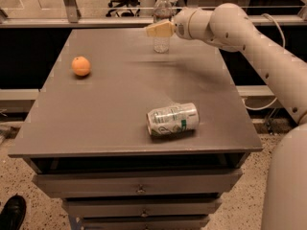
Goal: Move water bottle near 7up can
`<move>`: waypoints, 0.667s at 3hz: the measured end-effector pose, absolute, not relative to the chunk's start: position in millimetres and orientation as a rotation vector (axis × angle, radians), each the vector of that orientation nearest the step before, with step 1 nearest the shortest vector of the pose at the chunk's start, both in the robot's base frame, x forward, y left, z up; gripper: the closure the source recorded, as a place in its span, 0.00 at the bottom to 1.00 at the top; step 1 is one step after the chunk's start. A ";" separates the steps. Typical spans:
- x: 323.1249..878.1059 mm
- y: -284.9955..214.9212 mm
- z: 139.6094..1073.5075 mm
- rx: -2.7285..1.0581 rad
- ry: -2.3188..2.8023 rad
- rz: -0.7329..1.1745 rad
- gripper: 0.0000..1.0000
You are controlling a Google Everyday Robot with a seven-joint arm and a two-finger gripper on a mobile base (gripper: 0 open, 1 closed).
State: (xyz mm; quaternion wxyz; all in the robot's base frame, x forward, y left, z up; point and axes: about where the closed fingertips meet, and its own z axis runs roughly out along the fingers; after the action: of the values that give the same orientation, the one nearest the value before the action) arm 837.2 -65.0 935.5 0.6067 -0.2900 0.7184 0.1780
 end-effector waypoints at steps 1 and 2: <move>852.0 -73.3 930.7 -0.647 1.639 0.426 0.26; 854.3 -76.8 932.4 -0.642 1.621 0.439 0.56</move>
Offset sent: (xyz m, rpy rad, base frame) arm 0.0240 -0.0202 -0.0041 0.0529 -0.0366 -0.0080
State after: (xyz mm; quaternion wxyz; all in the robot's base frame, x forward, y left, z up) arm 854.3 -76.8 932.4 0.6226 -0.2796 0.7055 0.1909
